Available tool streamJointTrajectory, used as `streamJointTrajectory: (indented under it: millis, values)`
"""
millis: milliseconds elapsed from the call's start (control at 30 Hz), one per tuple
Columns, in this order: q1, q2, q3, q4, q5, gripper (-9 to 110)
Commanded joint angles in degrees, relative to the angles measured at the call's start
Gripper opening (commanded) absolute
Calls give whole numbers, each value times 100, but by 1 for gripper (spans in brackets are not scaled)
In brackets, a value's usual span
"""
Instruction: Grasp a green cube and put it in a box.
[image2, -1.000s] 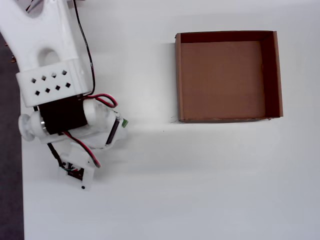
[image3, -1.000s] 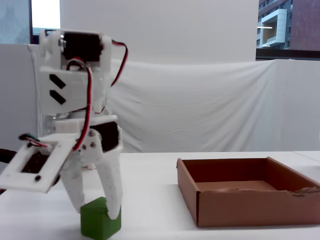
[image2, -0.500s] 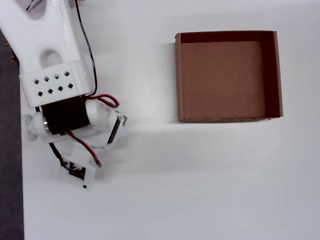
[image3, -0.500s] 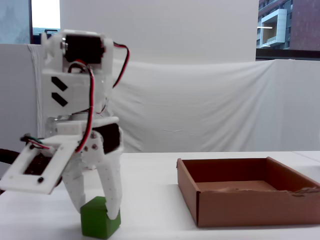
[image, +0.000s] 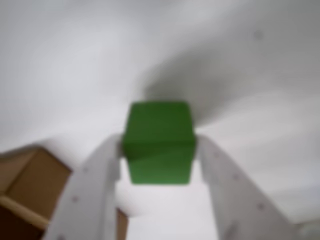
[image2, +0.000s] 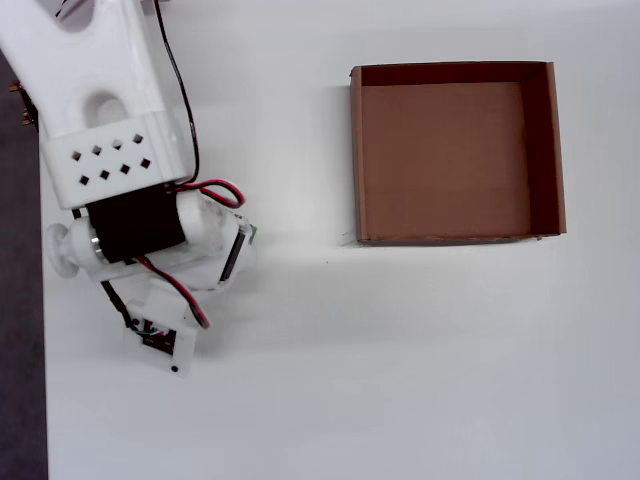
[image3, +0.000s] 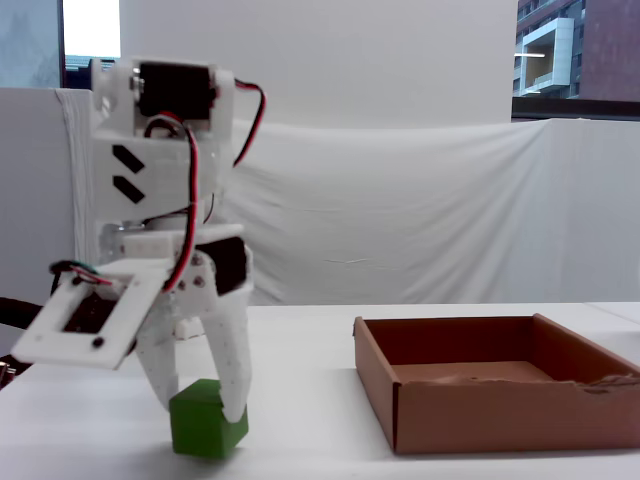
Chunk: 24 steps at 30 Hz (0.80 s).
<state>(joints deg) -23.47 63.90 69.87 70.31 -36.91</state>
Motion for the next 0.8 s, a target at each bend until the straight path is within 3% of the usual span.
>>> streamJointTrajectory:
  millis: [0, 767]
  values:
    - [-114, 580, -44, 35, 35, 12]
    - [-2127, 1925, 475, 677, 44, 13]
